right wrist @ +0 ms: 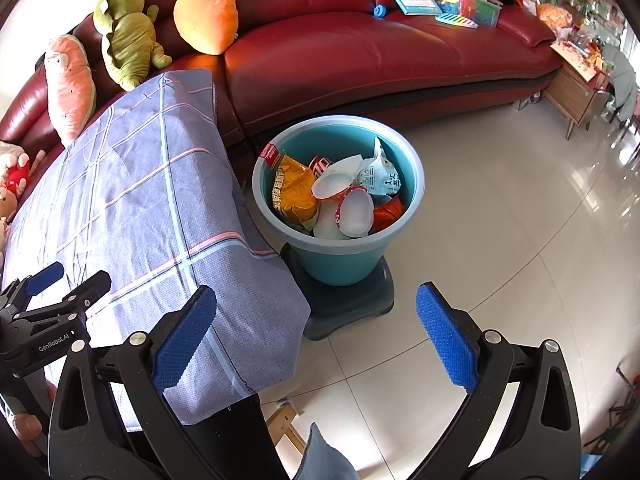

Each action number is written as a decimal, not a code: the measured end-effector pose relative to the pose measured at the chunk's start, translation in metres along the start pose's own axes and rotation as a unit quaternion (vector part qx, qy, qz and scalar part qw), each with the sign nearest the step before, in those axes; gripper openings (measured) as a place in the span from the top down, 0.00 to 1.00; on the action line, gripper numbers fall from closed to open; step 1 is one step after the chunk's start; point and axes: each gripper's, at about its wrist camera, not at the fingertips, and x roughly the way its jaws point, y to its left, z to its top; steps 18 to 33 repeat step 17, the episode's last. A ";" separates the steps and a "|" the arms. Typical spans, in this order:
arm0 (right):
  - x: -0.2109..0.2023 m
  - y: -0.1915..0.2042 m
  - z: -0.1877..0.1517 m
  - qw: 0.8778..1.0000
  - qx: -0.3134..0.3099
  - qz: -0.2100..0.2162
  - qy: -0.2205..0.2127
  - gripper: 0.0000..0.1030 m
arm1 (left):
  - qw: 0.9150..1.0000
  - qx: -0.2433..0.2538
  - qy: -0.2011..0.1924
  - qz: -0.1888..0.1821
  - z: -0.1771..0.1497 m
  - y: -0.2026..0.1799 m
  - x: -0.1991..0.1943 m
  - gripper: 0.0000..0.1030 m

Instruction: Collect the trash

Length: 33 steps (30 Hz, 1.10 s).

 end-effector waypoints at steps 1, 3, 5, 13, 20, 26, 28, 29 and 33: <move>0.001 0.000 0.001 1.000 0.000 0.001 0.000 0.07 | 1.000 -0.001 0.001 0.000 0.000 0.000 0.001 0.04; 0.002 0.000 0.001 1.000 -0.001 0.000 0.000 0.07 | 1.000 0.000 0.001 0.002 0.001 0.000 0.002 0.04; 0.003 0.000 0.002 1.000 -0.001 0.001 0.001 0.07 | 1.000 -0.001 0.002 0.002 0.001 0.000 0.002 0.04; 0.004 0.001 0.003 1.000 -0.003 0.001 -0.004 0.07 | 1.000 -0.008 0.013 -0.004 0.002 0.001 0.008 0.04; 0.004 0.003 0.004 1.000 -0.009 -0.003 -0.008 0.07 | 1.000 -0.008 0.015 0.003 0.001 0.001 0.011 0.04; 0.004 0.003 0.004 1.000 -0.009 -0.003 -0.008 0.07 | 1.000 -0.008 0.015 0.003 0.001 0.001 0.011 0.04; 0.004 0.003 0.004 1.000 -0.009 -0.003 -0.008 0.07 | 1.000 -0.008 0.015 0.003 0.001 0.001 0.011 0.04; 0.004 0.003 0.004 1.000 -0.009 -0.003 -0.008 0.07 | 1.000 -0.008 0.015 0.003 0.001 0.001 0.011 0.04; 0.004 0.003 0.004 1.000 -0.009 -0.003 -0.008 0.07 | 1.000 -0.008 0.015 0.003 0.001 0.001 0.011 0.04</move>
